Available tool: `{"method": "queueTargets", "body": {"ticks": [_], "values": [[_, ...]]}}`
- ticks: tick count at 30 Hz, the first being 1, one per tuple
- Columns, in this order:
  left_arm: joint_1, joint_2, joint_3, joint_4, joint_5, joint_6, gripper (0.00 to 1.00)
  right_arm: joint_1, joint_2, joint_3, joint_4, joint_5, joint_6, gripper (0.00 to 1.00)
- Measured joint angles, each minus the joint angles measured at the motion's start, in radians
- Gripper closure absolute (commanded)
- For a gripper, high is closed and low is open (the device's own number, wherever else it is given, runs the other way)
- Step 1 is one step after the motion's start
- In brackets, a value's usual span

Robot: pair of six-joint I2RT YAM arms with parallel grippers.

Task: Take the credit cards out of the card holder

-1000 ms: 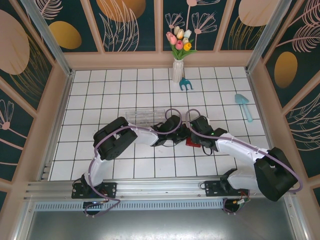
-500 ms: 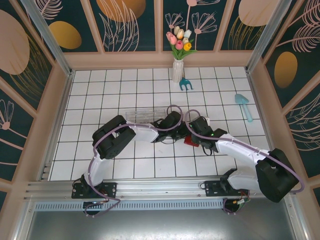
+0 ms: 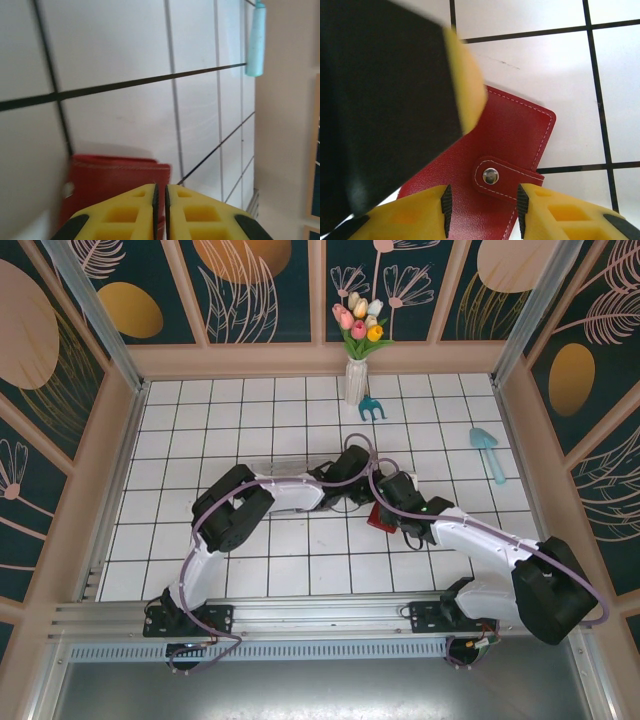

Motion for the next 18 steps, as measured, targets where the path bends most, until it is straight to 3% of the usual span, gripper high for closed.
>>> {"method": "queueTargets", "body": {"ticks": [8,18], "values": [[0.000,0.079,0.066,-0.045,0.027,0.010,0.91,0.004,0.043,0.001,0.010,0.008,-0.003,0.59],[0.005,0.085,0.011,0.053,0.049,-0.036,0.96,0.037,0.140,0.023,0.021,0.063,-0.004,0.61]]}}
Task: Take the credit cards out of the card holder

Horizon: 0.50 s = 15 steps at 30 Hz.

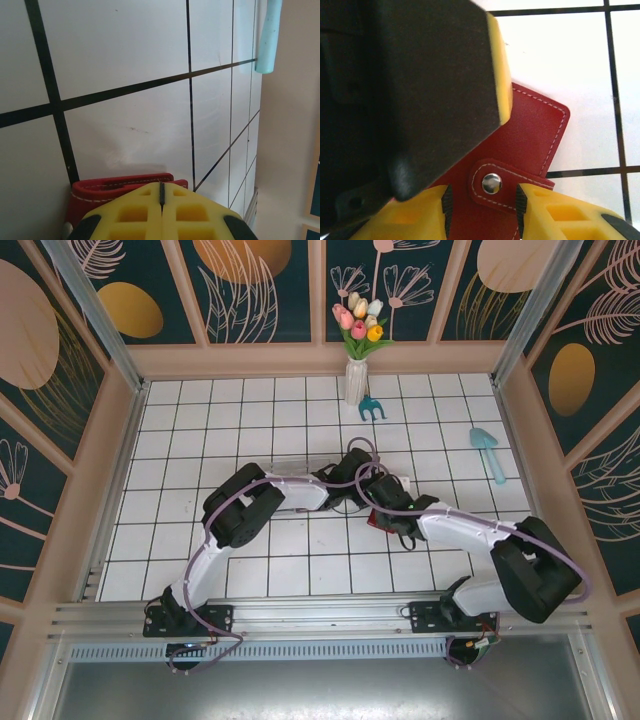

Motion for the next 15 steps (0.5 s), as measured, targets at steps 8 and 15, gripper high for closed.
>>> {"method": "queueTargets", "body": {"ticks": [8,15], "values": [[0.002,-0.001,-0.008,0.016,0.000,-0.011,0.96,0.023,0.067,0.048,-0.031,0.054,0.006,0.64],[0.005,-0.001,-0.008,0.015,0.000,-0.019,0.96,0.042,0.109,0.076,-0.064,0.095,0.048,0.69]]}}
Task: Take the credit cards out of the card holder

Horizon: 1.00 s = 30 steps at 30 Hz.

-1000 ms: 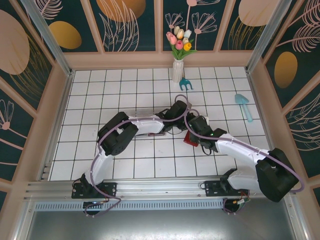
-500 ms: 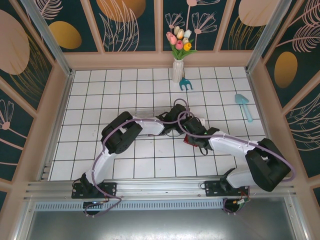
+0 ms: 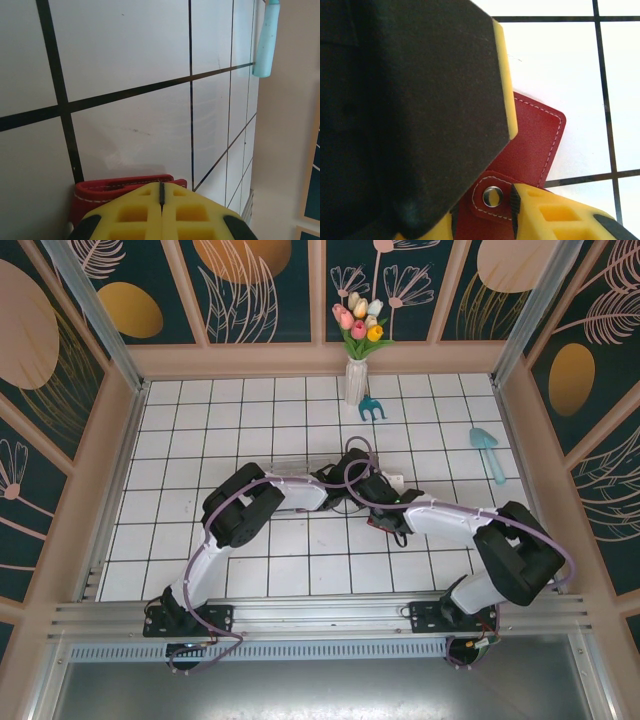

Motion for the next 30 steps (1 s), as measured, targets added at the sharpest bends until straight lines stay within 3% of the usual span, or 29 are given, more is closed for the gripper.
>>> {"method": "queueTargets", "body": {"ticks": [3,10,15,23,30], "values": [[0.000,0.000,0.000,0.000,-0.002,0.001,0.96,0.000,0.000,0.001,-0.012,0.011,0.023,0.79],[0.000,-0.001,-0.002,0.000,-0.004,0.001,0.96,-0.002,0.000,0.007,-0.032,0.036,0.058,0.87],[0.000,-0.003,-0.005,0.001,-0.004,0.001,1.00,-0.002,0.000,0.013,-0.042,0.048,0.064,1.00],[-0.004,-0.010,-0.013,-0.003,-0.019,0.001,1.00,-0.031,-0.010,0.012,-0.041,0.048,0.083,1.00],[-0.005,-0.026,-0.044,0.005,-0.043,-0.003,1.00,-0.158,-0.111,-0.034,-0.037,0.025,0.085,1.00]]}}
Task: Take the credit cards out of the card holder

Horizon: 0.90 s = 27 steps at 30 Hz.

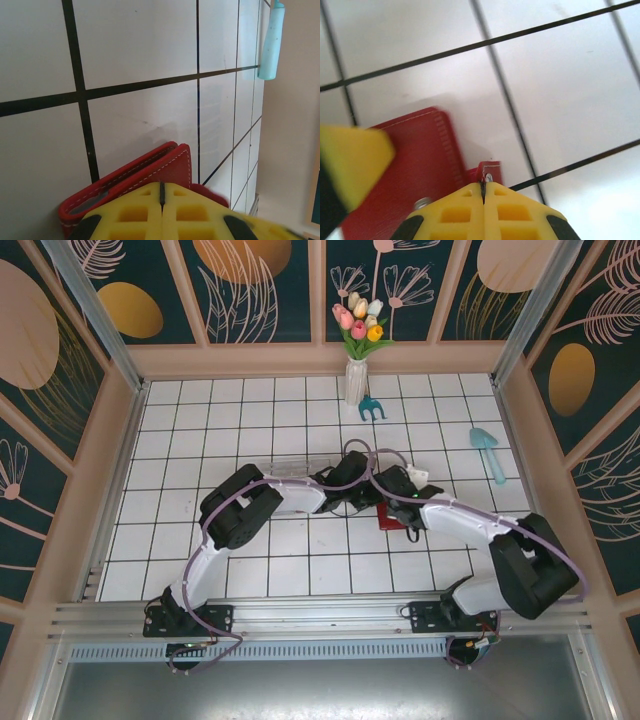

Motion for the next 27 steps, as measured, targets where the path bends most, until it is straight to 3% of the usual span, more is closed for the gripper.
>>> {"method": "queueTargets", "body": {"ticks": [9,15,27], "values": [[0.000,-0.011,-0.032,0.043,-0.001,0.003,1.00,-0.060,-0.090,-0.040,0.005,-0.042,-0.003,1.00],[0.000,-0.069,-0.079,0.030,0.002,0.031,0.69,-0.066,-0.238,-0.063,0.045,-0.151,-0.034,1.00],[0.020,-0.425,-0.187,-0.119,-0.145,0.143,0.65,-0.066,-0.326,-0.026,0.093,-0.417,-0.064,1.00]]}}
